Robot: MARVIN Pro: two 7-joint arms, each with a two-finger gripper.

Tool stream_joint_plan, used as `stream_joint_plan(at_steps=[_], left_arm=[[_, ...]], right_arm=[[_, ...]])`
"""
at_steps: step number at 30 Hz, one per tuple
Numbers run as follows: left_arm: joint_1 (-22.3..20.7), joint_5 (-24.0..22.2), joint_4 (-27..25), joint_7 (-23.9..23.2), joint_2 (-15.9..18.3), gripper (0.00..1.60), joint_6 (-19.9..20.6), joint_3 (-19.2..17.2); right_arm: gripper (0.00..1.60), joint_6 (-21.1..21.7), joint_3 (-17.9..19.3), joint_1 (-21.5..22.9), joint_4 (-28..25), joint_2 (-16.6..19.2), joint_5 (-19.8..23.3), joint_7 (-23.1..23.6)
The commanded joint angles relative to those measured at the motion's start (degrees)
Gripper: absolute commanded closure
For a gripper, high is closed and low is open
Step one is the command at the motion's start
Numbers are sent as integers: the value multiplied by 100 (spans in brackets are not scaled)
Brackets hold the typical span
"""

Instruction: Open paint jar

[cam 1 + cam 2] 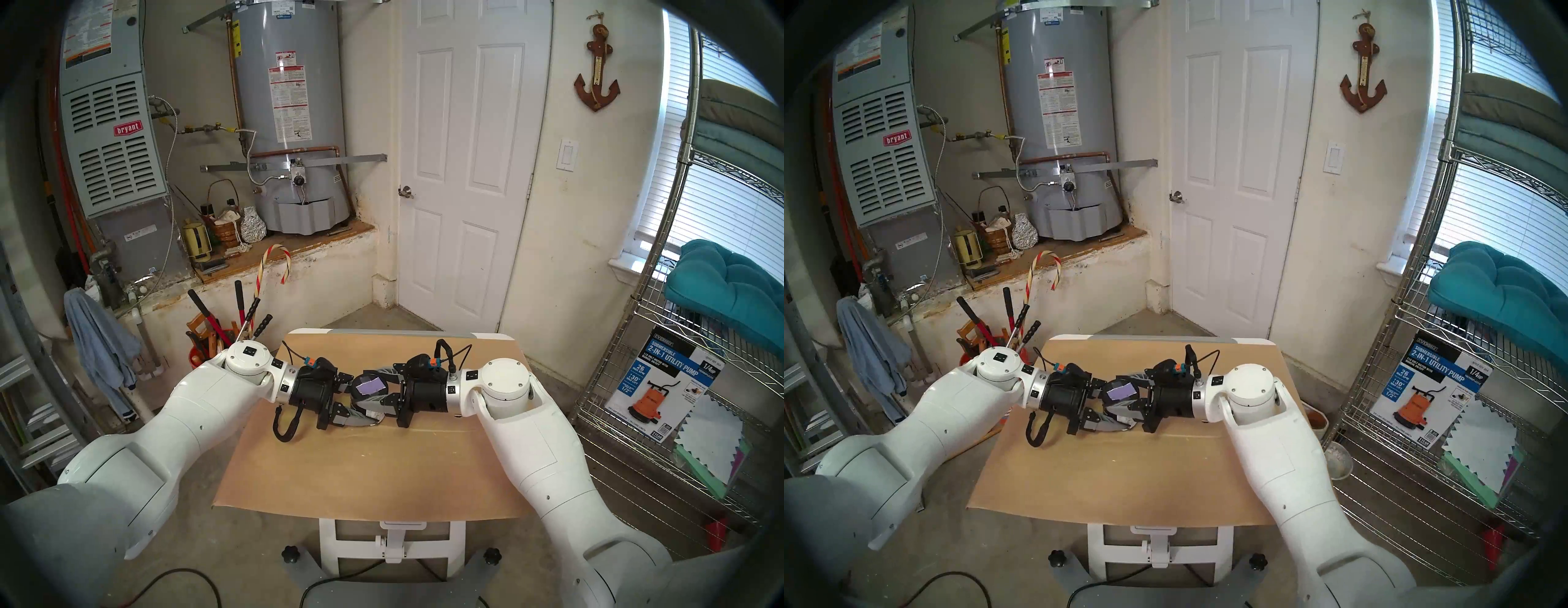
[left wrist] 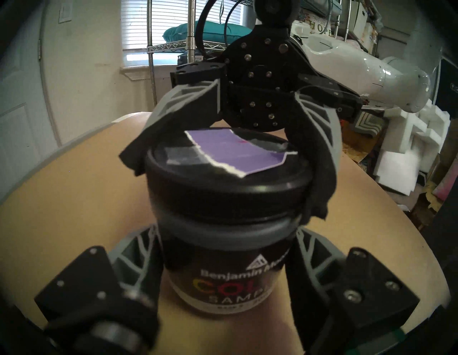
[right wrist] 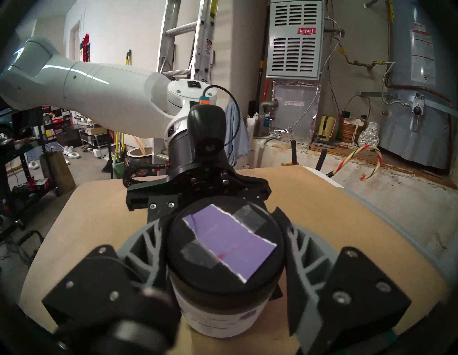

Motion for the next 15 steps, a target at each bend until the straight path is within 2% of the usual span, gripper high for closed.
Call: stream_joint_plan(at_steps=[1,5,8,15], left_arm=[[-438,36,272,-240,-182,160,-103,37],[-550,48,446,-352,-248,160,-160,57],[-624,51,581,-445,-299,160,-217,69],[-714,34,810,-608,-386,160,-334,57]], right_arm=[[159,-141,-40,377,-32,36,157,438],[157,-182,-82,528,99,40,148,647],[149,-241,-126,619,192,52,145,804],[143,-361,-140,583,231,6,130,835]])
